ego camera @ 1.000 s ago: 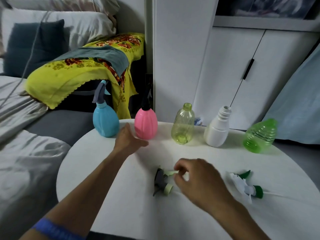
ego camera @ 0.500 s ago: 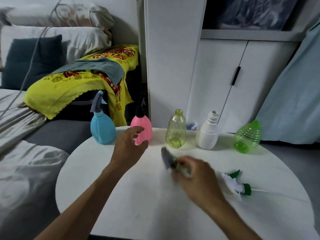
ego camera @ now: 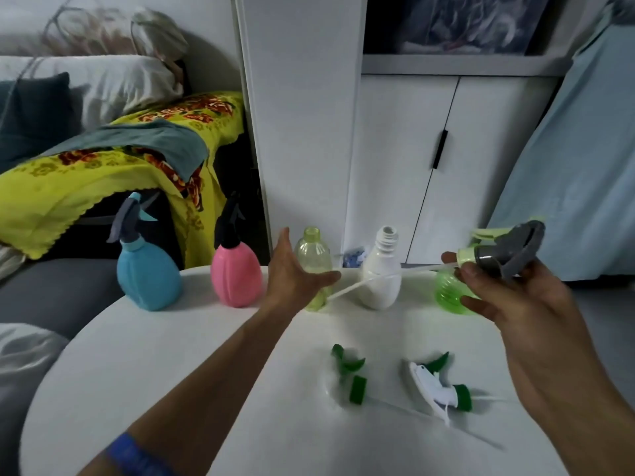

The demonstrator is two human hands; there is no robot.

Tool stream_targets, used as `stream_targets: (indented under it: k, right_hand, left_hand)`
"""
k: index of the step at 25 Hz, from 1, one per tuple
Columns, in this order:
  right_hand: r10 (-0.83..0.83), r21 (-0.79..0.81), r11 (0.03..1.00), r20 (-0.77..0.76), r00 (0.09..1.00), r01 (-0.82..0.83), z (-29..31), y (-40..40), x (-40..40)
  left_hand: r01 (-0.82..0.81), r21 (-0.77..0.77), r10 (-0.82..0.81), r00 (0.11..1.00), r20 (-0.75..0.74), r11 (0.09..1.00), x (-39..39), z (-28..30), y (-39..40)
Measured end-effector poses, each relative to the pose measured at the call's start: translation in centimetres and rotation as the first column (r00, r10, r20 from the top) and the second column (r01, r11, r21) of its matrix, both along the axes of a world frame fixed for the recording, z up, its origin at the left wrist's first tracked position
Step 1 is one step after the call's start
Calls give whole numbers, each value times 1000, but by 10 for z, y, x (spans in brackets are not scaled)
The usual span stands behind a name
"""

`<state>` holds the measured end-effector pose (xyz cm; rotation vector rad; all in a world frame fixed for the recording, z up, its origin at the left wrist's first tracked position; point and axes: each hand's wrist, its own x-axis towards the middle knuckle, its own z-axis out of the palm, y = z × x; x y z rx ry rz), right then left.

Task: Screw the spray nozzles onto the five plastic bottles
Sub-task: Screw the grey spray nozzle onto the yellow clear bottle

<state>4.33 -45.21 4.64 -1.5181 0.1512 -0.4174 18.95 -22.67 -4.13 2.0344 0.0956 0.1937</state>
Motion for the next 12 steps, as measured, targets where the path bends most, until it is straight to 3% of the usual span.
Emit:
stream_targets:
  k: [2, 5, 9, 12]
  right_hand:
    - [-3, 7, 1000, 13, 1000, 3, -1, -3, -1]
    - [-50, 11, 999, 27, 998, 50, 0, -5, 1]
    - [-188, 222, 960, 61, 980, 170, 8, -6, 7]
    - [-197, 366, 914, 26, 980, 174, 16, -3, 6]
  left_hand:
    - [-48, -66, 44, 997, -61, 997, 6, -14, -6]
    - [-86, -136, 85, 996, -13, 987, -1, -25, -9]
    - [-29, -159, 45, 994, 97, 987, -41, -7, 8]
    - [-33, 31, 25, 973, 231, 999, -75, 38, 41]
